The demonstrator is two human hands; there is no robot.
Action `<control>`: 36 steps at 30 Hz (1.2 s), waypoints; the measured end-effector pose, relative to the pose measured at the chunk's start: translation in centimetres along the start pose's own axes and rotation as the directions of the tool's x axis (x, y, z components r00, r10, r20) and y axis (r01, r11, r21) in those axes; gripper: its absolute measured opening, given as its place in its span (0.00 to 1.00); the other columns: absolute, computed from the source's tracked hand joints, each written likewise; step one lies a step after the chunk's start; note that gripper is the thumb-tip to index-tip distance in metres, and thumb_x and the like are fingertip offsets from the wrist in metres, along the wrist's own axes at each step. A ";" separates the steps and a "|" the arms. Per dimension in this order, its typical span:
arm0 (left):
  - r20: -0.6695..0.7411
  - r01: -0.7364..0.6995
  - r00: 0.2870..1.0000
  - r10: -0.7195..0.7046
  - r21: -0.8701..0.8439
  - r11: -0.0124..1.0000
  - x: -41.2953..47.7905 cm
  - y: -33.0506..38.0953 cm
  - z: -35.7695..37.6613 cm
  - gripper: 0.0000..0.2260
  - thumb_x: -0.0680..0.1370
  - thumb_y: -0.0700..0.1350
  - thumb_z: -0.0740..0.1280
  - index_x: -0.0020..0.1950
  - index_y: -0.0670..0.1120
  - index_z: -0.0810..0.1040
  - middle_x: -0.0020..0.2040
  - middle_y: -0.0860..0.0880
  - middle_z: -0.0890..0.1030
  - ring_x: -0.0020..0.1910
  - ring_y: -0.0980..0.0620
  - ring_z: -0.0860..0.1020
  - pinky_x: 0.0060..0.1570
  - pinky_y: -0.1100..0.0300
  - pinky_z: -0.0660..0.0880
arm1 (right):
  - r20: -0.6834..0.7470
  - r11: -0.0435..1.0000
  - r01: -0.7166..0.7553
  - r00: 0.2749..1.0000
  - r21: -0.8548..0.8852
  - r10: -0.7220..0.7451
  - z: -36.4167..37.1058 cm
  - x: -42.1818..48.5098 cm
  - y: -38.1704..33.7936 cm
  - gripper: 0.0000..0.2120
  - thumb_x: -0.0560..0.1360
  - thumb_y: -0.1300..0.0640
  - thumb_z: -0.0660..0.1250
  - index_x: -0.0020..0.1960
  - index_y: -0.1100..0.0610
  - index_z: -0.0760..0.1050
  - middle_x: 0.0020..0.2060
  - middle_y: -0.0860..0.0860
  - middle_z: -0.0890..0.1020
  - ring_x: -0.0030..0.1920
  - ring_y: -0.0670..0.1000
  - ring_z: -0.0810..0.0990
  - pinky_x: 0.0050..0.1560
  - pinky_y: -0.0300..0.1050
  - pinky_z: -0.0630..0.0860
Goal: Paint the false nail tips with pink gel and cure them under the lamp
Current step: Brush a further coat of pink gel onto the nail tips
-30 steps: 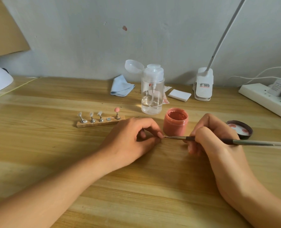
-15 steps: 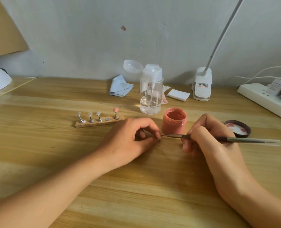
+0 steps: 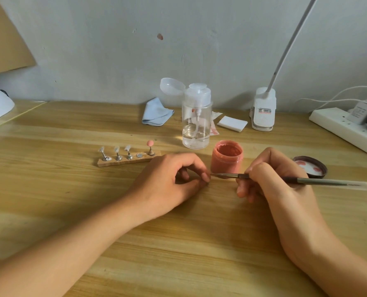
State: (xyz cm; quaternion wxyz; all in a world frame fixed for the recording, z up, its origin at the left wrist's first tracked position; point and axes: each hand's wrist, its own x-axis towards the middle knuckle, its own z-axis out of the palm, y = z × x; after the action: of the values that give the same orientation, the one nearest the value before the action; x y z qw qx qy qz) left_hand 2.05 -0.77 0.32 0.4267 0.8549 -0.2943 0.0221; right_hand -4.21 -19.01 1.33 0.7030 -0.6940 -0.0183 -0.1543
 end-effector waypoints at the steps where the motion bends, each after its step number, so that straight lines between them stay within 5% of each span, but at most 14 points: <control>1: -0.002 -0.001 1.000 0.001 0.001 1.000 0.0 0.0 0.0 0.09 0.75 0.40 0.74 0.43 0.56 0.82 0.41 0.64 0.82 0.40 0.60 0.75 0.46 0.61 0.74 | -0.011 1.000 0.003 1.000 0.007 -0.002 -0.1 0.0 0.1 0.08 0.70 0.61 0.64 0.34 0.62 0.69 0.25 0.55 0.78 0.29 0.49 0.72 0.29 0.36 0.70; 36: -0.046 -0.084 0.995 0.089 0.114 0.990 -0.2 0.1 0.0 0.11 0.74 0.41 0.75 0.43 0.59 0.80 0.41 0.67 0.79 0.42 0.56 0.75 0.42 0.68 0.70 | 0.004 1.000 -0.008 1.000 -0.019 0.008 -0.2 0.1 0.1 0.07 0.66 0.57 0.62 0.31 0.58 0.69 0.25 0.55 0.77 0.30 0.50 0.71 0.31 0.37 0.70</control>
State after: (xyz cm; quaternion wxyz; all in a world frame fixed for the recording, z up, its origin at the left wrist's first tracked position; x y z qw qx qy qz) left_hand 1.83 -0.74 0.31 0.3840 0.8631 -0.3184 0.0787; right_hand -4.15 -19.24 1.21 0.6971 -0.7009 -0.0154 -0.1504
